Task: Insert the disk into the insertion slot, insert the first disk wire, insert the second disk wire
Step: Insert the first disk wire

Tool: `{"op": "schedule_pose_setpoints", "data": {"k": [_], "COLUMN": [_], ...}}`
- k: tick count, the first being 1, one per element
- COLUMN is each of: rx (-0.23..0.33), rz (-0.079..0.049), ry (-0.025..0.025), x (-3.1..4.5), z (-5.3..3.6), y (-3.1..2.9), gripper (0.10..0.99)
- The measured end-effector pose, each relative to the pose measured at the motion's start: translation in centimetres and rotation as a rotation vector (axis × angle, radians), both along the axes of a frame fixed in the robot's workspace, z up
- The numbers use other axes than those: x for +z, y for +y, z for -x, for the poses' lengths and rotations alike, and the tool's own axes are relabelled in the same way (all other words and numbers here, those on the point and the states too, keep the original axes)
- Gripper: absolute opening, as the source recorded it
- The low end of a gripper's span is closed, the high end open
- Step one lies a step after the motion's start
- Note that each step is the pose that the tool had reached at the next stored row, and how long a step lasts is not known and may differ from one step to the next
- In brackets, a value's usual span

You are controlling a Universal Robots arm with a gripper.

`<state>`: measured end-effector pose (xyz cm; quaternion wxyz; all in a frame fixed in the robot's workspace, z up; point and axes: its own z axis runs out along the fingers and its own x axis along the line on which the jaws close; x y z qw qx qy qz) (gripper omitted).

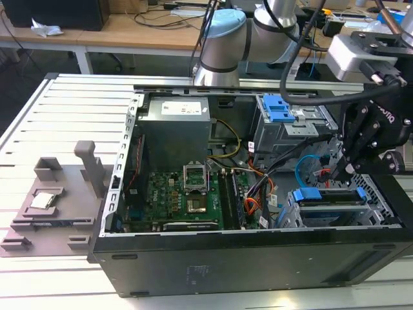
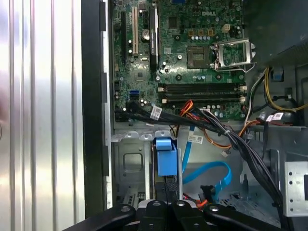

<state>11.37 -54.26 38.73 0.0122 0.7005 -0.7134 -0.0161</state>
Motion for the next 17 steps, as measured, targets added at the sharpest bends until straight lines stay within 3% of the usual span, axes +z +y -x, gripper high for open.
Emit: {"op": "schedule_pose_setpoints", "data": {"k": [2,4,6,9,13,14,15,16,17], "rx": [0.000,0.000,0.000,-0.005,-0.006,-0.007,-0.007,-0.007,-0.007], "rz": [0.000,0.000,0.000,0.000,0.000,0.000,0.000,0.000,0.000], "ry": [0.0004,0.0007,0.0032,0.0042,0.0041,0.0042,0.0042,0.0042,0.0042], "x": [0.00,-0.05,-0.43,-1.39,-1.40,-1.40,-1.40,-1.41,-1.43], "z": [-0.91,-1.48,-2.04,-2.09,-2.09,-2.09,-2.09,-2.09,-2.09], "y": [0.40,1.60,2.43,2.51,2.51,2.52,2.51,2.51,2.52], "gripper": [0.106,0.106,0.106,0.106,0.114,0.169,0.294,0.294,0.361]}}
